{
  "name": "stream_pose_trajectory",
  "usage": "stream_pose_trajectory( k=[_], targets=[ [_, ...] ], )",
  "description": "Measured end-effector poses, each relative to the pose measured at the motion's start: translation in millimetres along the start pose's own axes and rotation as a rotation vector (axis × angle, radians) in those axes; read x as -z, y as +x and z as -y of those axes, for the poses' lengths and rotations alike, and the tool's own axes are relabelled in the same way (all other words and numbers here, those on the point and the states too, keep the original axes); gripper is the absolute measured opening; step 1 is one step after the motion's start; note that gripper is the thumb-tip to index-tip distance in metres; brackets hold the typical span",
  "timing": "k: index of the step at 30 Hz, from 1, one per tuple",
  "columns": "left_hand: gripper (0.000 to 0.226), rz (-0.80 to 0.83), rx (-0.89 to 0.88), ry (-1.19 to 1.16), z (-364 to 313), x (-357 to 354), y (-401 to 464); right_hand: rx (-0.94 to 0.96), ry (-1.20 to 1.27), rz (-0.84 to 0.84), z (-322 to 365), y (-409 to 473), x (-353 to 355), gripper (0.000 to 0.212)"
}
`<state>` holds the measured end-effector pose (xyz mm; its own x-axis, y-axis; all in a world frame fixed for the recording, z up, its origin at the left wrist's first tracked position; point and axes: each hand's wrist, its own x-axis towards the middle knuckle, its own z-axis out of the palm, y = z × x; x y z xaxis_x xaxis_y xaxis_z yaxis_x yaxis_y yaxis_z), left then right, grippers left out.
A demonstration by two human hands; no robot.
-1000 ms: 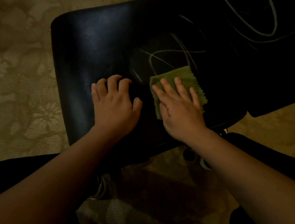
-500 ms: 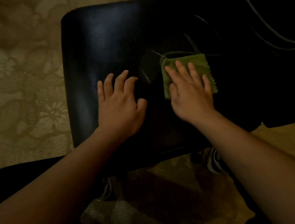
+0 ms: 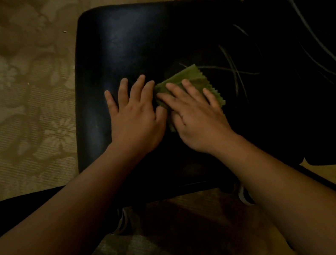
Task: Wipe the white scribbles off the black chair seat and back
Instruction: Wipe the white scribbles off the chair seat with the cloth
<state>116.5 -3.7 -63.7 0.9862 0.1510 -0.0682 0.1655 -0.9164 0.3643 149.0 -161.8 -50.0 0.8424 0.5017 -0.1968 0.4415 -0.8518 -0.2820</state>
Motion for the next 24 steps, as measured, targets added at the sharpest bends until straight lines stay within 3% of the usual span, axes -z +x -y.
stream_pose_trajectory(
  k=[8, 10, 17, 21, 24],
  targets=[
    [0.064, 0.021, -0.031, 0.026, 7, 4, 8, -0.366, -0.031, -0.047, -28, 32, 10, 0.064],
    [0.062, 0.008, -0.031, 0.017, 8, 4, 11, -0.349, -0.043, -0.036, -19, 33, 11, 0.065],
    [0.061, -0.006, -0.032, -0.006, 9, 7, 21, -0.006, -0.107, 0.002, 5, 33, 4, 0.065],
    [0.068, 0.017, -0.013, 0.022, 4, 7, 24, -0.034, -0.094, 0.043, -8, 48, 13, 0.070],
    [0.068, 0.032, 0.002, 0.023, 2, 8, 26, -0.213, -0.067, 0.016, -23, 60, 19, 0.071]
  ],
)
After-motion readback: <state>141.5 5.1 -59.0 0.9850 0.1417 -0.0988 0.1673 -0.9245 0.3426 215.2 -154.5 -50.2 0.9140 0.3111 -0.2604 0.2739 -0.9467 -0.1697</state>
